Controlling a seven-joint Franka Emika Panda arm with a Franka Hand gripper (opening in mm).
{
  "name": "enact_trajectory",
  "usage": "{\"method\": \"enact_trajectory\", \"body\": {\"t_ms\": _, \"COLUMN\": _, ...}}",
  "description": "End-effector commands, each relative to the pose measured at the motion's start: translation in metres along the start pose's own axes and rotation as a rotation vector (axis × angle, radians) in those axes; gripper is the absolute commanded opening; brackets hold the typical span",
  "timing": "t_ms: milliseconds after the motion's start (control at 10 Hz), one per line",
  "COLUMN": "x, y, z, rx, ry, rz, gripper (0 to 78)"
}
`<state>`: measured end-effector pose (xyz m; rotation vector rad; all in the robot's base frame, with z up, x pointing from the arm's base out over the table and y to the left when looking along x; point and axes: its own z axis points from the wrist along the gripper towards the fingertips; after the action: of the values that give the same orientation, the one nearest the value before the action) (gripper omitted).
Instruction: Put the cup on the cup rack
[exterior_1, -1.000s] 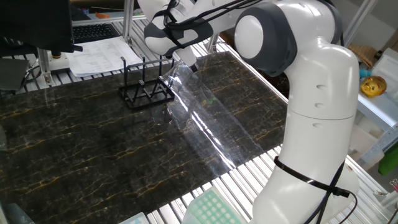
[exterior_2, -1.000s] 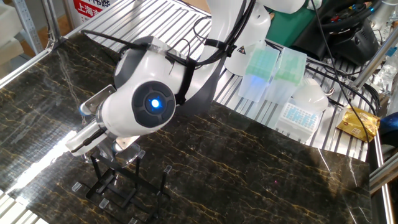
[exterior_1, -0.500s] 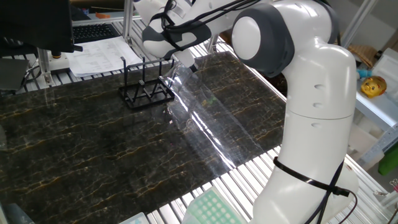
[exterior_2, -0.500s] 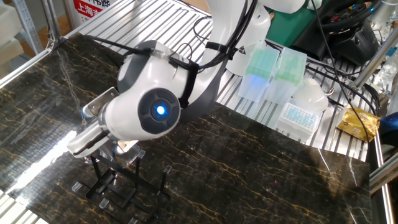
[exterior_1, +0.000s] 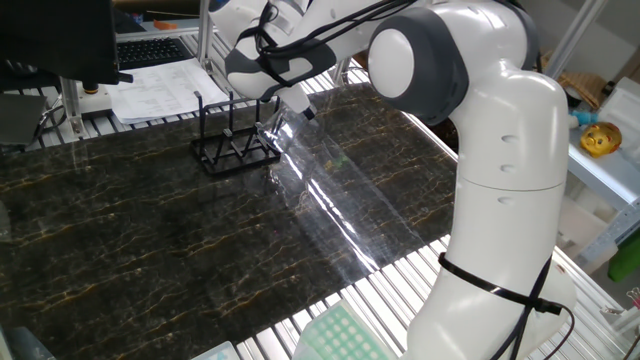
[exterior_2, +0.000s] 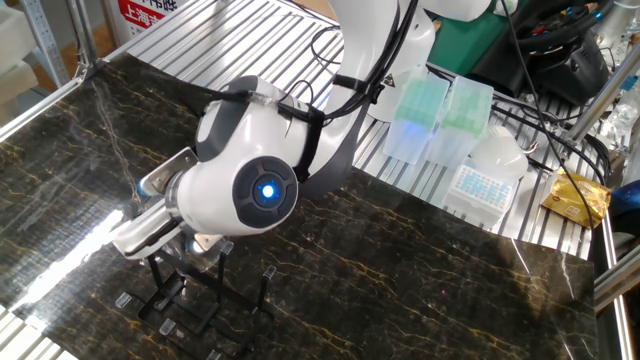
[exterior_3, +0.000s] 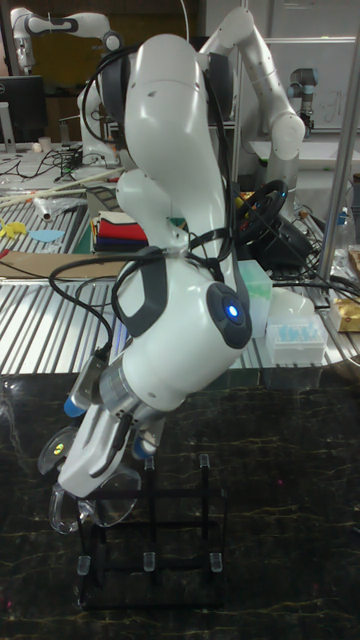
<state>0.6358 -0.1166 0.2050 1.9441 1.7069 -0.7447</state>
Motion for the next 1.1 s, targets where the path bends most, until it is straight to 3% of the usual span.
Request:
{"method": "enact_trajectory", "body": {"t_ms": 100, "x": 0.003, "y": 0.003, "z": -0.002, "rx": -0.009, "ry": -0.030, "rz": 0.017, "gripper": 1.1}}
{"method": "enact_trajectory", "body": {"t_ms": 300, "x": 0.006, "y": 0.004, "z": -0.001, "rx": -0.012, "ry": -0.059, "rz": 0.020, "gripper": 1.1}}
{"method": "enact_trajectory", "body": {"t_ms": 1100, "x": 0.014, "y": 0.007, "z": 0.001, "rx": -0.014, "ry": -0.065, "rz": 0.036, "gripper": 1.1}}
